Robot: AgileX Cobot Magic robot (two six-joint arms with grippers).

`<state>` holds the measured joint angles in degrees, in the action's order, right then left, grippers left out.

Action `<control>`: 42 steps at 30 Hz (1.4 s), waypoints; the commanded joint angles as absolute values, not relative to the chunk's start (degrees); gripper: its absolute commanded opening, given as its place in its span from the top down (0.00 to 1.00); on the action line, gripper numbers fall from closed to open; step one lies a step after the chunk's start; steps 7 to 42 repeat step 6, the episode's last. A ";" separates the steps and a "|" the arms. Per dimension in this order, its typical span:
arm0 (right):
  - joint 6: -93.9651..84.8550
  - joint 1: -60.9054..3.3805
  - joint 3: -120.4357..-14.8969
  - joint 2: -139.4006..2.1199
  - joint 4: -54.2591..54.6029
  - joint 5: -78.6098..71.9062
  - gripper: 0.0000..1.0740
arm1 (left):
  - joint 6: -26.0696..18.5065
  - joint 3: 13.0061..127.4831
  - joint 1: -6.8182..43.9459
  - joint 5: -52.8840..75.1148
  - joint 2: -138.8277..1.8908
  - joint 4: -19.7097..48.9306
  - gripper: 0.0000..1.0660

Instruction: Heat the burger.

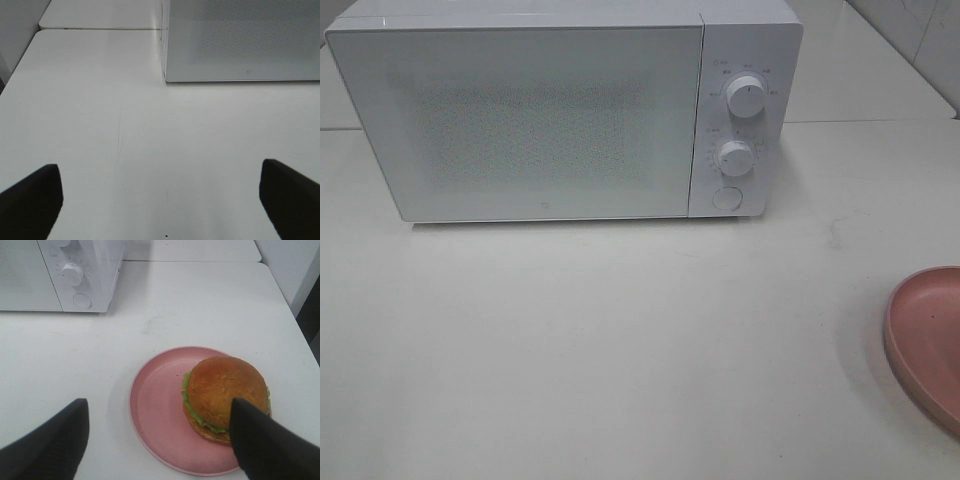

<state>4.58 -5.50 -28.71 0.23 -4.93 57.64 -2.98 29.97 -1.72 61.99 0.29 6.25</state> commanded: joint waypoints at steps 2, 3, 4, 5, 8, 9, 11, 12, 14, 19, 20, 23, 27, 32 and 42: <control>4.13 -5.33 -28.59 1.60 -5.04 57.01 0.29 | -3.21 29.74 -1.72 61.31 1.60 6.19 0.07; 4.13 -5.33 -28.59 1.60 -5.04 57.01 0.29 | -3.21 29.74 -1.72 61.31 1.60 6.19 0.07; 4.13 -5.33 -28.59 1.60 -5.04 57.01 0.29 | -3.21 29.74 -1.72 61.31 1.60 6.19 0.07; 4.13 -5.33 -28.59 1.60 -5.04 57.01 0.29 | -3.21 29.74 -1.72 61.31 1.60 6.19 0.07; 4.13 -5.33 -28.59 1.60 -5.04 57.01 0.29 | -3.21 29.74 -1.72 61.31 1.60 6.19 0.07; 4.13 -5.33 -28.59 1.60 -5.04 57.01 0.29 | -3.21 29.74 -1.72 61.31 1.60 6.19 0.07; 4.13 -5.33 -28.59 1.60 -5.04 57.01 0.29 | -3.21 29.74 -1.72 61.31 1.60 6.19 0.07; 4.13 -5.33 -28.59 1.60 -5.04 57.01 0.29 | -3.21 29.74 -1.72 61.31 1.60 6.19 0.07; 4.13 -5.33 -28.59 1.60 -5.04 57.01 0.29 | -3.21 29.74 -1.72 61.31 1.60 6.19 0.07; 4.13 -5.33 -28.59 1.60 -5.04 57.01 0.29 | -3.21 29.74 -1.72 61.31 1.60 6.19 0.07; 4.13 -5.33 -28.59 1.60 -5.04 57.01 0.29 | -3.21 29.74 -1.72 61.31 1.60 6.19 0.07; 4.13 -5.33 -28.59 1.60 -5.04 57.01 0.29 | -3.21 29.74 -1.72 61.31 1.60 6.19 0.07; 4.13 -5.33 -28.59 1.60 -5.04 57.01 0.29 | -3.21 29.74 -1.72 61.31 1.60 6.19 0.07; 4.13 -5.33 -28.59 1.60 -5.04 57.01 0.29 | -3.21 29.74 -1.72 61.31 1.60 6.19 0.07; 4.13 -5.33 -28.59 1.60 -5.04 57.01 0.29 | -3.21 29.74 -1.72 61.31 1.60 6.19 0.07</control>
